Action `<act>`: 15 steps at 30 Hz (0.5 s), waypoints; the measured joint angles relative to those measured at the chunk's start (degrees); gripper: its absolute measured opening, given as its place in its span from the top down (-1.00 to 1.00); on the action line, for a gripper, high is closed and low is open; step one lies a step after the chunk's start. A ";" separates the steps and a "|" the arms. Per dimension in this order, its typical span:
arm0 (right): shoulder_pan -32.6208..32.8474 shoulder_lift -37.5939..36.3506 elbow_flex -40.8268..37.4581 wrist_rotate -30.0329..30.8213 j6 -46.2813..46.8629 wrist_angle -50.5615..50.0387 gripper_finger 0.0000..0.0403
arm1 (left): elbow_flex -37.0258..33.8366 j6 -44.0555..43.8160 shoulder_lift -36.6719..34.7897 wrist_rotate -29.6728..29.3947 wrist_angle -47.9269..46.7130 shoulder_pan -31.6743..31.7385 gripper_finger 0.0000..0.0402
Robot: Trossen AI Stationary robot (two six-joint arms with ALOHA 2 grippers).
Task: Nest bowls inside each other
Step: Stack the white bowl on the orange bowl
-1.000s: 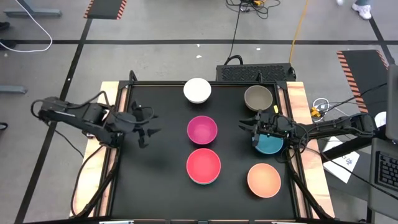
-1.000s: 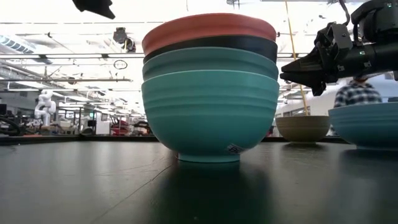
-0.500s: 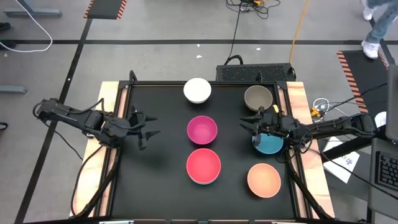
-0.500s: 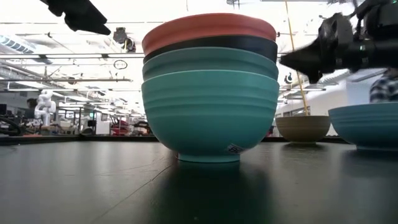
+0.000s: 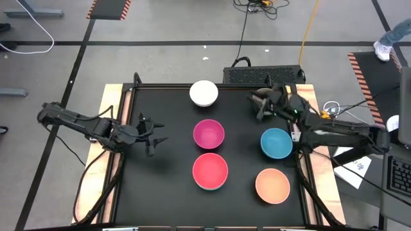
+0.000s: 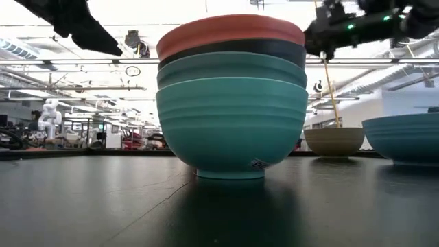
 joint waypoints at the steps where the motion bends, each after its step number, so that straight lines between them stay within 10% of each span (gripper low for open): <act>1: -2.11 1.71 1.26 -2.59 1.25 -0.20 0.40 | -0.16 0.27 0.00 0.01 0.17 0.00 -0.34; 15: -14.00 33.08 26.24 -22.21 1.78 -0.02 0.40 | -0.24 1.28 0.00 0.00 0.06 -0.01 -0.34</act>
